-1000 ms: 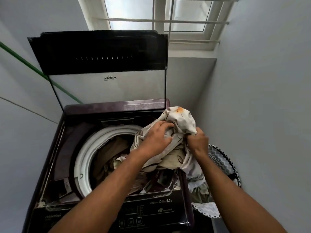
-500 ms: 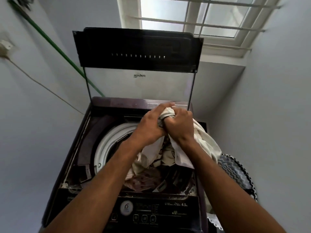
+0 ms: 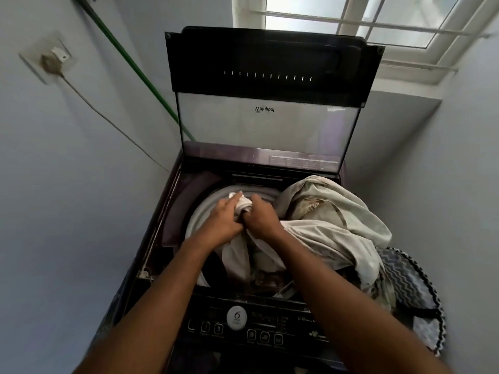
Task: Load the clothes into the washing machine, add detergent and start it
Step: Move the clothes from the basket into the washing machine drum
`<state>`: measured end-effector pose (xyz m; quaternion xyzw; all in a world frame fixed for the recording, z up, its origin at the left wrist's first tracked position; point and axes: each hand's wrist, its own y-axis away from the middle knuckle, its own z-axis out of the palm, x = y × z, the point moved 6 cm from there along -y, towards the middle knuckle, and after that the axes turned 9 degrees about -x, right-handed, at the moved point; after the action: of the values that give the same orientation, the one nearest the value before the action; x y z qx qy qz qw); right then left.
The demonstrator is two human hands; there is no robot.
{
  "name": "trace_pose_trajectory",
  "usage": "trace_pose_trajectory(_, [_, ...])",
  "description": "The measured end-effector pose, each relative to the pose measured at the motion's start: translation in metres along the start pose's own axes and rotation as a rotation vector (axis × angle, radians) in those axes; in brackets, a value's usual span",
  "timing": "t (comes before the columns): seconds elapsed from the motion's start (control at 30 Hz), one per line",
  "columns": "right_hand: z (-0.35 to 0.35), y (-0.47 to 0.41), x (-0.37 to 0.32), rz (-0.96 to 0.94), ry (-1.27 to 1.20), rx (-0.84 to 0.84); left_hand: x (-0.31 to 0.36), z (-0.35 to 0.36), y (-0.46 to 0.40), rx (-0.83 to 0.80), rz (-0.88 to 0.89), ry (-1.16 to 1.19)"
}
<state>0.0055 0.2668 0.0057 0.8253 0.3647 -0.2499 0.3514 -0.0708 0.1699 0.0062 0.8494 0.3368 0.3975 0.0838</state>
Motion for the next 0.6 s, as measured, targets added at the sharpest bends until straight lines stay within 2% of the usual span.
trace_pose_trajectory(0.07, [0.016, -0.001, 0.028, 0.079, -0.013, -0.112, -0.011, 0.024, -0.003, -0.079, -0.032, -0.124])
trace_pose_trajectory(0.17, [0.023, 0.004, 0.055, 0.116, -0.027, -0.195, -0.014, 0.05, -0.003, -0.159, 0.001, -0.182])
trace_pose_trajectory(0.27, [0.017, 0.004, 0.058, 0.086, -0.026, -0.216, -0.008, 0.056, -0.004, -0.167, 0.015, -0.259])
trace_pose_trajectory(0.33, [0.009, 0.004, 0.055, 0.047, 0.057, -0.216, 0.002, 0.053, -0.004, -0.127, 0.033, -0.305])
trace_pose_trajectory(0.43, [-0.016, 0.008, 0.051, -0.014, 0.156, -0.11, 0.024, 0.048, -0.005, -0.074, 0.087, -0.308])
trace_pose_trajectory(0.6, [-0.083, 0.031, 0.062, -0.045, 0.327, 0.203, 0.081, 0.06, -0.013, -0.049, 0.324, -0.287])
